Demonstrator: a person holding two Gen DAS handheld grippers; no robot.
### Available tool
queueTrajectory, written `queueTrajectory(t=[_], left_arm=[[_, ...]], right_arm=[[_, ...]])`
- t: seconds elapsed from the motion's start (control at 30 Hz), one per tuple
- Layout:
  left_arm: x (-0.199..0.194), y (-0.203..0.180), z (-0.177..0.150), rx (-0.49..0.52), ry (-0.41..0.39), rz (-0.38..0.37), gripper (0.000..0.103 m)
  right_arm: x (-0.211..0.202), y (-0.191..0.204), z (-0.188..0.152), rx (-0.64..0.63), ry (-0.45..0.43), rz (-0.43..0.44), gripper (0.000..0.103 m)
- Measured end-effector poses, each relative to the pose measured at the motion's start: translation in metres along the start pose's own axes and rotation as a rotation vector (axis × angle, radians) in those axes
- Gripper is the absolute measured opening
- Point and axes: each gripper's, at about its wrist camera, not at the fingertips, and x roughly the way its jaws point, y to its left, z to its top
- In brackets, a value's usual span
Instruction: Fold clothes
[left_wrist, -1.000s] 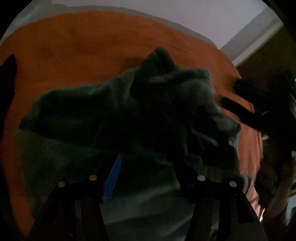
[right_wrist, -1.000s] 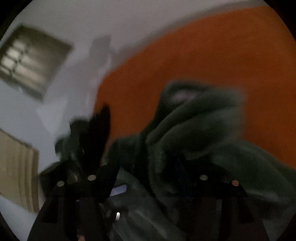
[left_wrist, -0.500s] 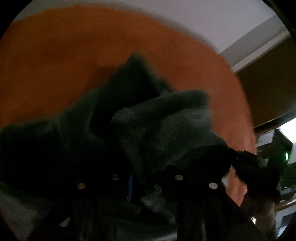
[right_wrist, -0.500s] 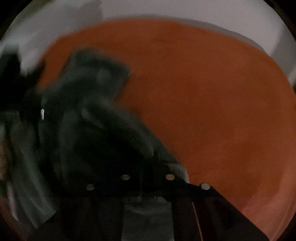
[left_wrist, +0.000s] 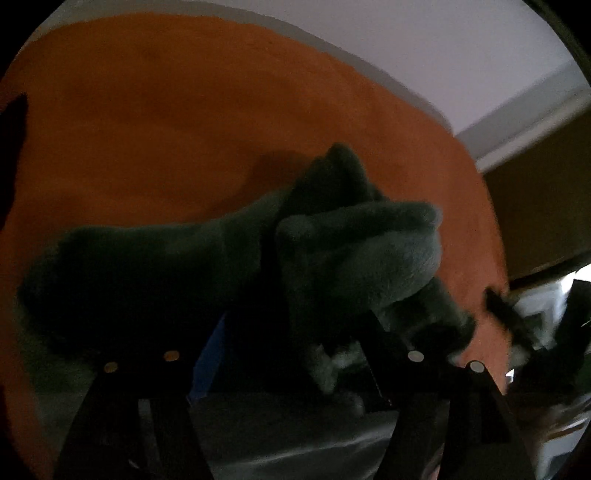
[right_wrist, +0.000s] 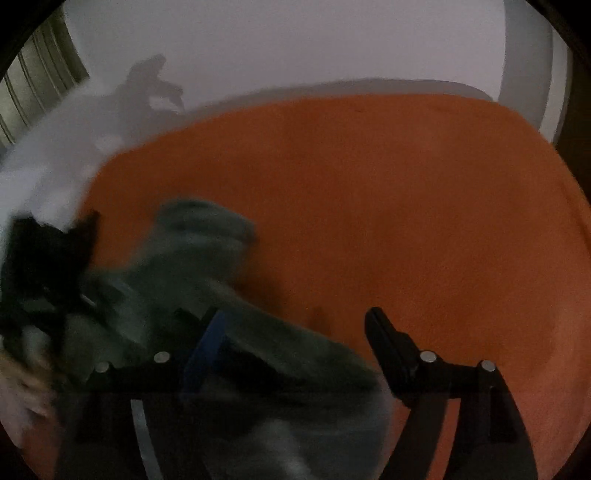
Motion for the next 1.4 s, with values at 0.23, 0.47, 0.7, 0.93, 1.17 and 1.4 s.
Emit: queueTrajectory(t=[0.23, 0.47, 0.7, 0.93, 1.17, 1.4], left_arm=[[0.01, 0.007, 0.007, -0.016, 0.015, -0.074, 0.071], [-0.034, 0.043, 0.024, -0.054, -0.076, -0.077, 0.071], [-0.056, 0.086, 0.014, -0.078, -0.052, 0.038, 0.07], [-0.091, 0.06, -0.052, 0.125, 0.009, 0.117, 0.07], [-0.119, 0.057, -0.139, 0.169, 0.06, 0.053, 0.07], [-0.145, 0.083, -0.194, 0.146, 0.085, 0.08, 0.07]], right_arm=[[0.039, 0.098, 0.013, -0.193, 0.062, 0.214, 0.048], [0.113, 0.01, 0.014, 0.04, 0.207, -0.017, 0.0], [0.066, 0.013, 0.026, 0.082, 0.118, 0.154, 0.008], [0.085, 0.083, 0.031, 0.003, 0.194, 0.288, 0.034], [0.189, 0.137, 0.059, 0.023, 0.217, 0.08, 0.041], [0.083, 0.138, 0.068, -0.036, 0.087, 0.198, 0.059]])
